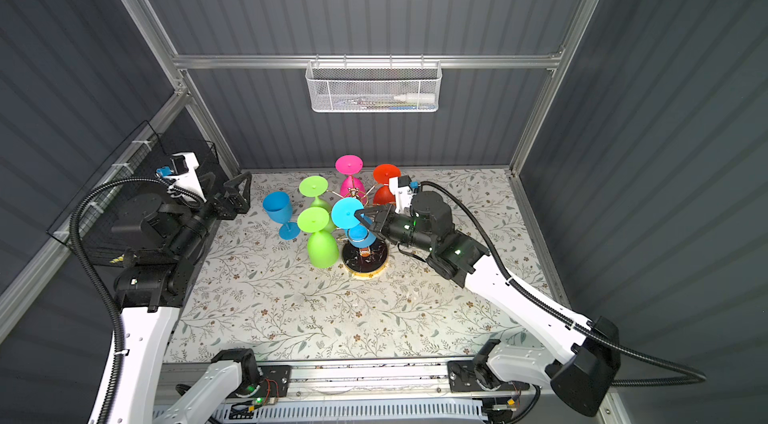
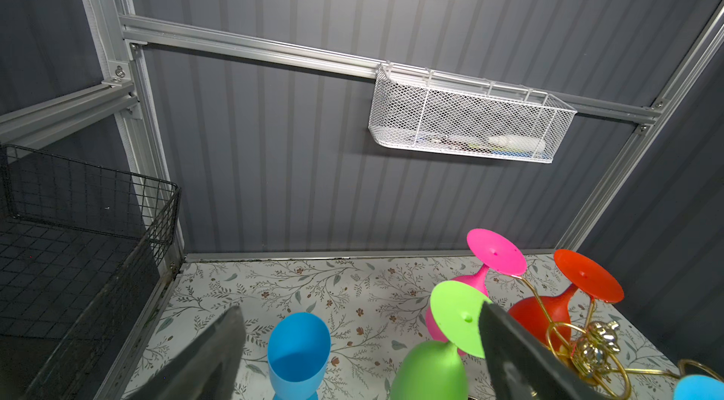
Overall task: Take the wine glass off the wine glass rack
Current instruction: 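Pull the second cyan glass off the rack with the right gripper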
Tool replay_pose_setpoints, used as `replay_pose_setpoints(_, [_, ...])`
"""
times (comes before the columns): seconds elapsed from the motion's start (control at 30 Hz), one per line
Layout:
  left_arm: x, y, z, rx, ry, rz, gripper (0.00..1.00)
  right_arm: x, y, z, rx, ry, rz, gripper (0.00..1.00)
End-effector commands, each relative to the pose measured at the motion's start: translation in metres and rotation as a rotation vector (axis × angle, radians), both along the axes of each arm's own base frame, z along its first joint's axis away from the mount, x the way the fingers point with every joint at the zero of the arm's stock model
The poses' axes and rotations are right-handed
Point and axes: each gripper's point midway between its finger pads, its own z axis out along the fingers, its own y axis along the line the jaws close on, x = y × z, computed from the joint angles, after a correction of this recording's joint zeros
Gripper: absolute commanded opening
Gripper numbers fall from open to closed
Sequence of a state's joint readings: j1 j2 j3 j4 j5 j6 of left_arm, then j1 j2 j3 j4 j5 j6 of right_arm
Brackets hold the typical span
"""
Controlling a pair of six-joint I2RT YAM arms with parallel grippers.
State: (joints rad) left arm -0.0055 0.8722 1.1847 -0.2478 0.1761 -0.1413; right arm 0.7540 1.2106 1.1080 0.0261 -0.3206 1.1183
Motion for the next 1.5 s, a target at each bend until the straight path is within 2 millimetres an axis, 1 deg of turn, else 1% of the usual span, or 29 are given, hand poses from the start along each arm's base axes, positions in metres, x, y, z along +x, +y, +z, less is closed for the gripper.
replay_pose_setpoints(0.0, [-0.009,0.003,0.014,0.021,-0.040,0.016,0.95,-0.005,0.009,0.020,0.028,-0.048,0.029,0.00])
replay_pose_setpoints(0.17, [-0.011,0.004,0.014,0.028,-0.040,0.021,0.95,-0.011,0.016,0.016,0.001,-0.043,0.053,0.00])
replay_pose_setpoints(0.3, [-0.010,0.005,0.013,0.028,-0.036,0.024,0.95,-0.018,0.016,0.010,-0.024,-0.030,0.068,0.00])
replay_pose_setpoints(0.5, [-0.008,0.004,0.010,0.009,-0.024,0.017,0.95,-0.032,0.016,0.006,-0.065,-0.034,0.099,0.00])
replay_pose_setpoints(0.7, [-0.004,0.000,0.008,-0.032,-0.009,-0.001,0.95,-0.043,0.009,0.005,-0.097,-0.050,0.116,0.00])
replay_pose_setpoints(0.73, [-0.004,0.000,0.008,-0.039,-0.006,-0.007,0.95,-0.051,0.010,0.006,-0.098,-0.050,0.158,0.00])
replay_pose_setpoints(0.8, [-0.002,-0.001,0.006,-0.049,0.000,-0.009,0.95,-0.058,0.008,0.006,-0.111,-0.058,0.182,0.00])
replay_pose_setpoints(0.87, [-0.002,-0.001,0.006,-0.055,0.002,-0.010,0.95,-0.063,0.002,0.004,-0.131,-0.058,0.182,0.00])
replay_pose_setpoints(0.9, [-0.002,-0.001,0.007,-0.060,0.002,-0.010,0.95,-0.063,0.001,-0.002,-0.147,-0.048,0.179,0.00])
replay_pose_setpoints(0.93, [-0.002,-0.001,0.008,-0.063,-0.002,-0.011,0.95,-0.069,-0.007,0.004,-0.141,-0.063,0.174,0.00])
replay_pose_setpoints(1.03, [-0.002,-0.003,0.011,-0.075,-0.008,-0.022,0.95,-0.075,-0.018,0.001,-0.159,-0.063,0.160,0.00])
replay_pose_setpoints(1.13, [0.000,-0.007,0.011,-0.092,0.006,-0.048,0.94,-0.073,-0.035,-0.001,-0.196,-0.074,0.095,0.00])
replay_pose_setpoints(1.2, [0.003,-0.012,0.009,-0.107,0.022,-0.077,0.92,-0.074,-0.043,0.001,-0.203,-0.087,0.073,0.00])
replay_pose_setpoints(1.23, [0.004,-0.015,0.009,-0.116,0.031,-0.095,0.92,-0.074,-0.047,0.005,-0.200,-0.103,0.059,0.00])
replay_pose_setpoints(1.27, [0.004,-0.018,0.010,-0.127,0.035,-0.113,0.91,-0.075,-0.053,0.003,-0.216,-0.099,0.050,0.00])
replay_pose_setpoints(1.3, [0.005,-0.022,0.012,-0.137,0.038,-0.135,0.90,-0.074,-0.059,0.005,-0.217,-0.106,0.030,0.00])
replay_pose_setpoints(1.4, [0.001,-0.043,0.022,-0.169,0.042,-0.270,0.87,-0.072,-0.071,0.017,-0.206,-0.141,0.000,0.00])
replay_pose_setpoints(1.47, [-0.003,-0.060,0.031,-0.195,0.044,-0.386,0.84,-0.072,-0.079,0.025,-0.230,-0.172,-0.018,0.00])
